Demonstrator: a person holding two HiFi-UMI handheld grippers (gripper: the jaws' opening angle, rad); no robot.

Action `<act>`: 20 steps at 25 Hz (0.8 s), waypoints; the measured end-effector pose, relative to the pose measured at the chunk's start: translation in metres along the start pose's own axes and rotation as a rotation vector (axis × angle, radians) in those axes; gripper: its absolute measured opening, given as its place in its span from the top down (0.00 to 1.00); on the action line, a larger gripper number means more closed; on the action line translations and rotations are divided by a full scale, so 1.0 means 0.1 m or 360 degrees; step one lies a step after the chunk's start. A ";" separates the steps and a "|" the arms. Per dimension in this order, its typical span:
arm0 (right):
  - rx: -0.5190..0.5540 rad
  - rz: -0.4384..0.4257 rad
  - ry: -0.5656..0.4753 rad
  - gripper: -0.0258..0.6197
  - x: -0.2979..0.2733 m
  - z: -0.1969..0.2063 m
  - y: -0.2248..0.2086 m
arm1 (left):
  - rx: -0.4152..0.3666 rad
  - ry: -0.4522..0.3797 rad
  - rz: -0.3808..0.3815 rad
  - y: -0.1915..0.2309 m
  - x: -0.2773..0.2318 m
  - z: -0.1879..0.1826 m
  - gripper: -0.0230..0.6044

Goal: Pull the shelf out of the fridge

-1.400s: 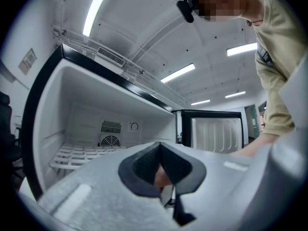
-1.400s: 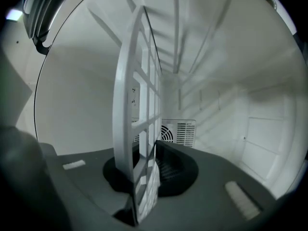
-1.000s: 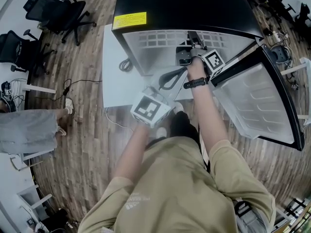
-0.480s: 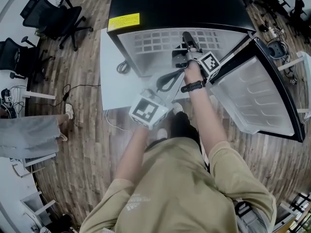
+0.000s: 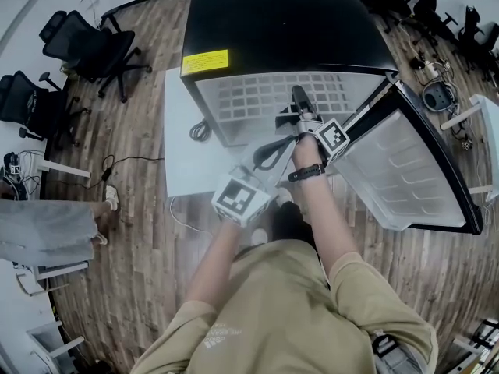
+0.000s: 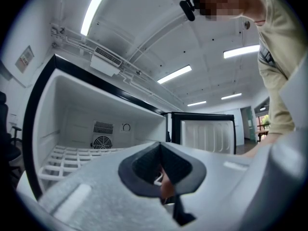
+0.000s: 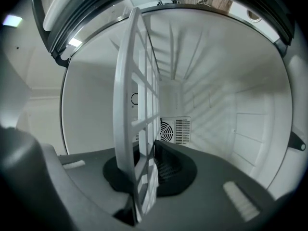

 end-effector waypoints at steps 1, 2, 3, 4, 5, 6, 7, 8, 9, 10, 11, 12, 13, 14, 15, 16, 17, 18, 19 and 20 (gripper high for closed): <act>-0.0007 -0.0001 -0.0004 0.90 0.05 0.01 -0.01 | -0.0004 0.0001 0.0001 -0.01 0.00 0.00 0.97; -0.0014 -0.0003 -0.0007 0.90 0.09 0.02 -0.01 | -0.0007 0.0000 0.0001 -0.03 0.00 0.00 0.97; -0.0017 -0.0005 -0.0006 0.90 0.12 0.03 -0.01 | -0.0009 -0.0003 0.0001 -0.04 0.01 -0.01 0.97; -0.0014 -0.0008 -0.0002 0.90 0.14 0.04 0.01 | -0.0009 -0.0009 0.0001 -0.05 0.02 -0.01 0.97; -0.0010 -0.0012 0.0002 0.90 0.17 0.05 0.02 | -0.0006 -0.0018 0.0001 -0.06 0.02 -0.02 0.97; -0.0010 -0.0015 0.0004 0.90 0.19 0.06 0.03 | -0.0006 -0.0025 0.0002 -0.07 0.03 -0.03 0.97; -0.0012 -0.0015 0.0004 0.90 0.23 0.07 0.03 | -0.0013 -0.0027 0.0005 -0.10 0.03 -0.04 0.97; -0.0015 -0.0012 0.0002 0.90 0.27 0.08 0.03 | -0.0022 -0.0029 0.0009 -0.12 0.04 -0.04 0.97; -0.0021 -0.0008 -0.0001 0.90 0.30 0.08 0.03 | -0.0028 -0.0031 0.0013 -0.14 0.04 -0.05 0.97; -0.0028 -0.0006 -0.0003 0.91 0.32 0.09 0.03 | -0.0030 -0.0034 0.0016 -0.16 0.05 -0.06 0.97; -0.0032 -0.0004 -0.0004 0.91 0.34 0.10 0.05 | -0.0031 -0.0037 0.0018 -0.17 0.07 -0.06 0.97; -0.0034 -0.0001 -0.0005 0.91 0.35 0.11 0.06 | -0.0033 -0.0039 0.0018 -0.18 0.09 -0.07 0.97; -0.0036 0.0004 -0.0008 0.91 0.37 0.12 0.07 | -0.0037 -0.0040 0.0017 -0.19 0.10 -0.08 0.97; -0.0037 0.0008 -0.0012 0.91 0.39 0.12 0.08 | -0.0043 -0.0041 0.0014 -0.20 0.12 -0.09 0.97; -0.0041 0.0008 -0.0016 0.91 0.41 0.13 0.09 | -0.0050 -0.0043 0.0011 -0.22 0.14 -0.10 0.97; -0.0046 0.0002 -0.0020 0.91 0.43 0.14 0.10 | -0.0054 -0.0046 0.0007 -0.23 0.16 -0.12 0.97; -0.0054 -0.0005 -0.0024 0.91 0.45 0.15 0.12 | -0.0056 -0.0049 0.0005 -0.24 0.18 -0.13 0.97; -0.0062 -0.0009 -0.0030 0.91 0.47 0.17 0.13 | -0.0055 -0.0053 0.0003 -0.25 0.20 -0.13 0.97; -0.0067 -0.0008 -0.0035 0.91 0.50 0.19 0.14 | -0.0054 -0.0055 0.0002 -0.26 0.23 -0.12 0.97; -0.0069 -0.0005 -0.0039 0.91 0.52 0.21 0.13 | -0.0055 -0.0056 0.0000 -0.26 0.25 -0.11 0.97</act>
Point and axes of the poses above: the fingertips, and each gripper's own axes: x backward along the fingers, y to its left, z out of its underside, the point moved 9 cm from there along x, backward along the fingers, and after that the axes turned 12 degrees about y, right-handed, at the moved point
